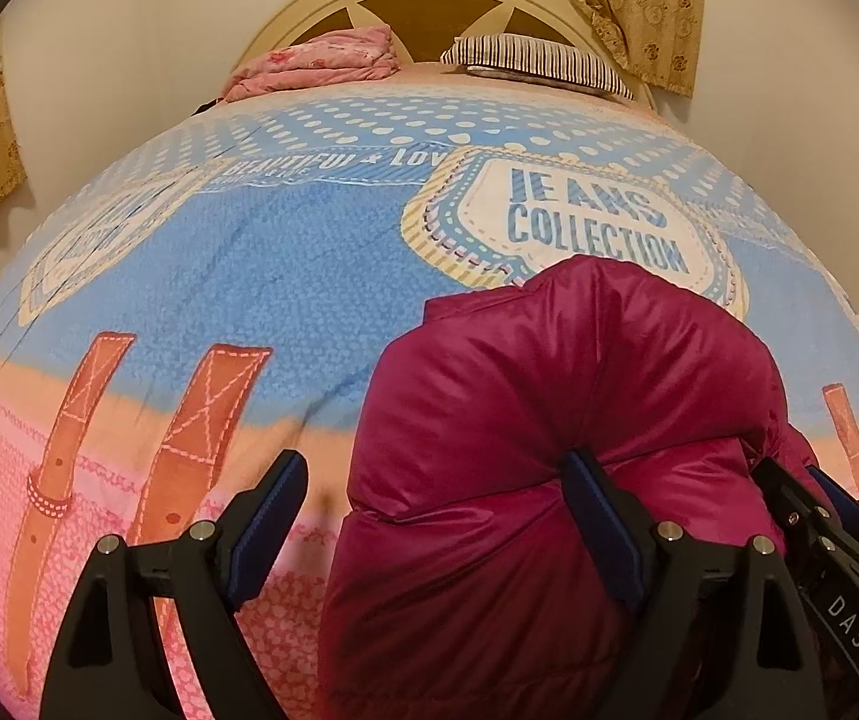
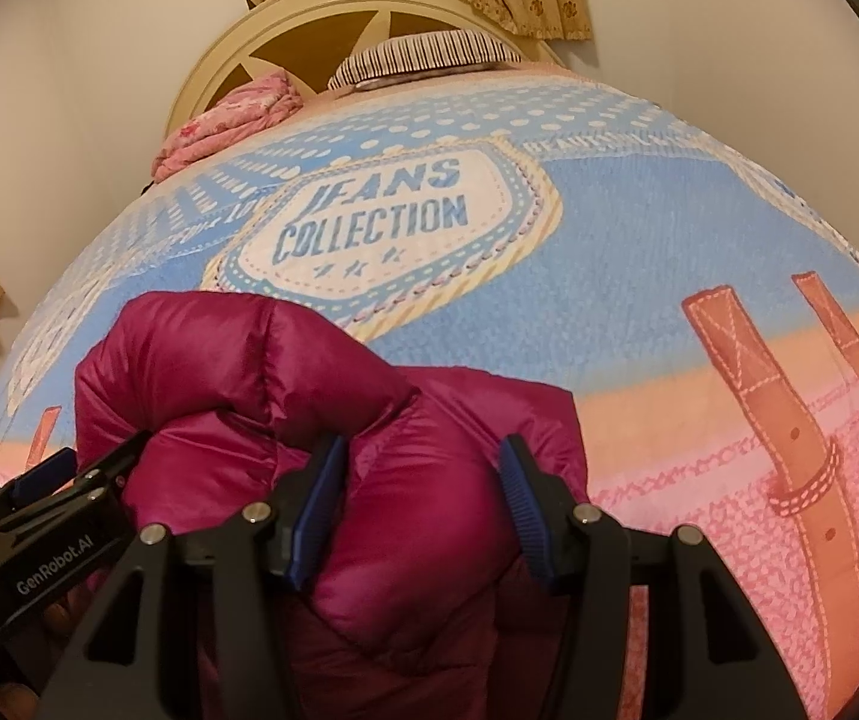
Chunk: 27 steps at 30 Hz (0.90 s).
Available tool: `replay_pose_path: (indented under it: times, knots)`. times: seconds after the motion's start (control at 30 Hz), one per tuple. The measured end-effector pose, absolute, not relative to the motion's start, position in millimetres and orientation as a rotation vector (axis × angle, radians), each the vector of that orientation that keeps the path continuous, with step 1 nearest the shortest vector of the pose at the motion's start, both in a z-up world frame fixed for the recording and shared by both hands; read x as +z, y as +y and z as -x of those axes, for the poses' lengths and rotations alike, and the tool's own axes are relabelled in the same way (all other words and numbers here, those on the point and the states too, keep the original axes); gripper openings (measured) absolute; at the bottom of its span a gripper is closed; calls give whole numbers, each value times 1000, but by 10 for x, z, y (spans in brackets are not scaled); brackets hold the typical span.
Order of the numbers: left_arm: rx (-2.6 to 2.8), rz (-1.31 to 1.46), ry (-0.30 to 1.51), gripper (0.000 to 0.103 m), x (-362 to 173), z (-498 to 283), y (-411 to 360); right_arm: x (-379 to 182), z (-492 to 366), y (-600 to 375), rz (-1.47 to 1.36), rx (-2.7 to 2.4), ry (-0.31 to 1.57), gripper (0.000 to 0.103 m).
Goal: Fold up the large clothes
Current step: 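Hold the magenta jacket bundle with both grippers and press it together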
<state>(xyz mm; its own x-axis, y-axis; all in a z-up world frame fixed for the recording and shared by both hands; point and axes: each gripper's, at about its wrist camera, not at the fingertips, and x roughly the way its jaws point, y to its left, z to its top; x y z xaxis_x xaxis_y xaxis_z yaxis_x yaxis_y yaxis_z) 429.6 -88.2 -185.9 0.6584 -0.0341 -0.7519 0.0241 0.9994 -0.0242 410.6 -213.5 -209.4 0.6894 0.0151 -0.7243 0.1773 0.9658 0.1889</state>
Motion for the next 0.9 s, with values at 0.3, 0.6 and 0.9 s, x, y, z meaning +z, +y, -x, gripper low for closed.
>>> replay_pose_path:
  times: [0.3, 0.6, 0.9]
  knots:
    - [-23, 8, 856, 89, -1915, -4318, -902, -2175, -4137, -2124, -247, -101, 823, 57]
    - [-12, -7, 855, 90, -1934, -4329, -930, -2220, -4147, -2096, -232, -112, 832, 57]
    - [7, -33, 850, 91, -1936, -4322, -967, -2239, -4149, -2080, -220, -122, 831, 57]
